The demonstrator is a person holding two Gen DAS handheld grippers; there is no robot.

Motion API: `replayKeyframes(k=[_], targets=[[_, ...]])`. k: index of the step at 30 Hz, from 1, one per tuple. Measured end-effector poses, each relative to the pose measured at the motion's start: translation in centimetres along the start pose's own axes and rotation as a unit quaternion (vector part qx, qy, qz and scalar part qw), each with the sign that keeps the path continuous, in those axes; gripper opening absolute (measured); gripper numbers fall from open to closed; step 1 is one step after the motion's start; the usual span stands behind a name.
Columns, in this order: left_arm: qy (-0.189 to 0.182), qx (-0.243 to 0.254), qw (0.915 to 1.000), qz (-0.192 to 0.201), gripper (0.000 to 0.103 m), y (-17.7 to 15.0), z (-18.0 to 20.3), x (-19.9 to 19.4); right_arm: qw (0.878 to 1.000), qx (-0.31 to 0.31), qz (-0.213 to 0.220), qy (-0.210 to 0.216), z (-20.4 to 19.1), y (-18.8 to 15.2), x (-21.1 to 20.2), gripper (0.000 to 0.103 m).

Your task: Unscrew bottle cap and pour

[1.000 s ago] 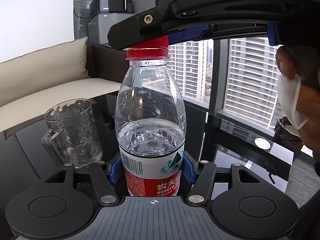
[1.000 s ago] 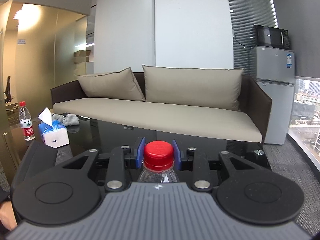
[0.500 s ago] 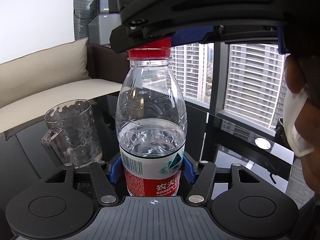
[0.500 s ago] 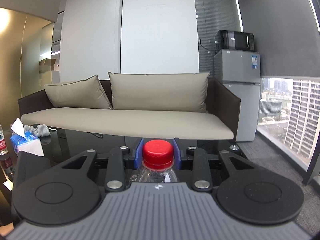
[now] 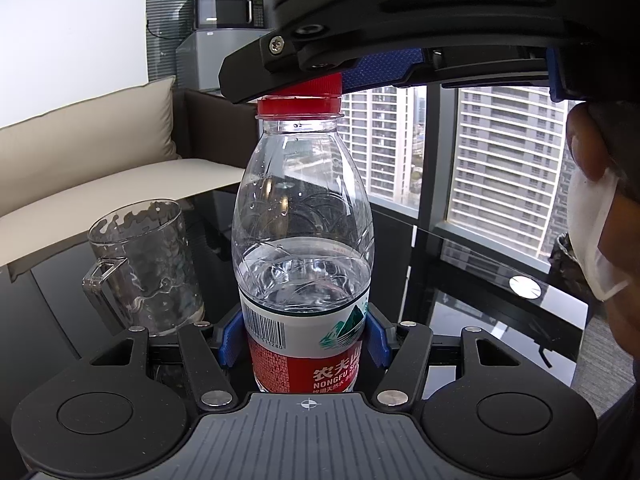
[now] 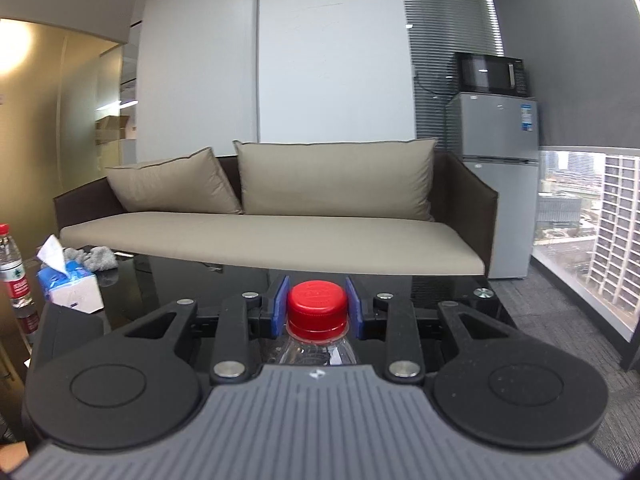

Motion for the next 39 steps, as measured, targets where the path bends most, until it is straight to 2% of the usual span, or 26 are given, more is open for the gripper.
replayKeyframes(k=[14, 24, 30, 39], targets=[[-0.013, 0.004, 0.9999, 0.007, 0.056, -0.4, -0.6, 0.0, 0.997, -0.026, 0.011, 0.075, 2.3, 0.3, 0.6, 0.032], [-0.013, 0.005, 0.9999, 0.005, 0.056, -0.3, -0.6, 0.4, 0.999, 0.007, -0.003, 0.031, 1.1, 0.3, -0.6, 0.033], [-0.010, 0.010, 0.9999, 0.008, 0.056, -0.4, -0.2, 0.5, 1.000, 0.007, 0.009, 0.007, 0.4, 0.1, -1.0, 0.033], [-0.012, 0.009, 0.9999, 0.007, 0.056, -0.4, -0.3, 0.6, 1.000, -0.005, 0.007, 0.012, 0.4, 0.1, -0.7, 0.032]])
Point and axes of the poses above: each gripper's, at about its wrist camera, not at the fingertips, and x roughly the way its jaws point, z to its right, y to its top, the point moved 1 cm from there along x, roughly the way its jaws point, and after that the axes turned 4 degrees about -x, right-handed, at the moved point
